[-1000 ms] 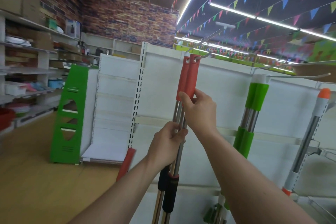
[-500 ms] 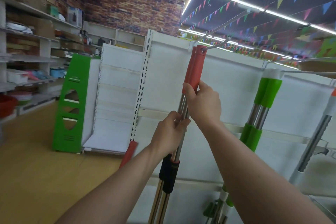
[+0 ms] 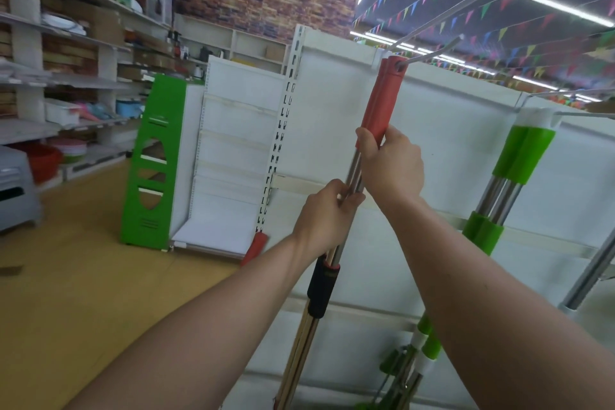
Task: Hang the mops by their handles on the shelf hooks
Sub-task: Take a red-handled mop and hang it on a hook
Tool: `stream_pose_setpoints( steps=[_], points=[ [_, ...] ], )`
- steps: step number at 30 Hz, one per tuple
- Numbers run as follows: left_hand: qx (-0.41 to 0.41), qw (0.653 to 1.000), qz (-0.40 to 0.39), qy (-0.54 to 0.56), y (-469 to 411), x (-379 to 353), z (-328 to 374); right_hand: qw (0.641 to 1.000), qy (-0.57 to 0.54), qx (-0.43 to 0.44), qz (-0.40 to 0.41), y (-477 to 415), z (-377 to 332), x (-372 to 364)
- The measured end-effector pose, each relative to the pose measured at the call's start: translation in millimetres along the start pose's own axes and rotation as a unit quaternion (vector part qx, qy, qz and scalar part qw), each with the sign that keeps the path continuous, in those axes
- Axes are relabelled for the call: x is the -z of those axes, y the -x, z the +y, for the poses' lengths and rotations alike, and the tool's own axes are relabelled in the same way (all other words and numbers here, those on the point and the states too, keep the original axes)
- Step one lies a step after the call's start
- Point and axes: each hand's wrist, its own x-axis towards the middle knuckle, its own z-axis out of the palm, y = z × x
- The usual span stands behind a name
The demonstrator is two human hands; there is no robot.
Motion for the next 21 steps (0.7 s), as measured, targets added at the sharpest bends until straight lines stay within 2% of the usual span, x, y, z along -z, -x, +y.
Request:
stream_pose_setpoints(
  steps=[5, 12, 21],
  points=[
    [0.012, 1.000, 0.003, 0.002, 4.5, 0.8, 3.7, 1.000, -0.006, -0.004, -0.010, 4.2, -2.1, 0.8],
    [0.004, 0.998, -0.020, -0.056, 15.1, 9.7, 12.6, 0.998, -0.029, -0.021, -0.054, 22.0, 6.8, 2.0],
    [0.049, 0.986, -0.060, -0.148, 59.6, 16.2, -24.1, 0.986, -0.076, -0.075, -0.130, 59.6, 26.7, 16.8]
  ],
)
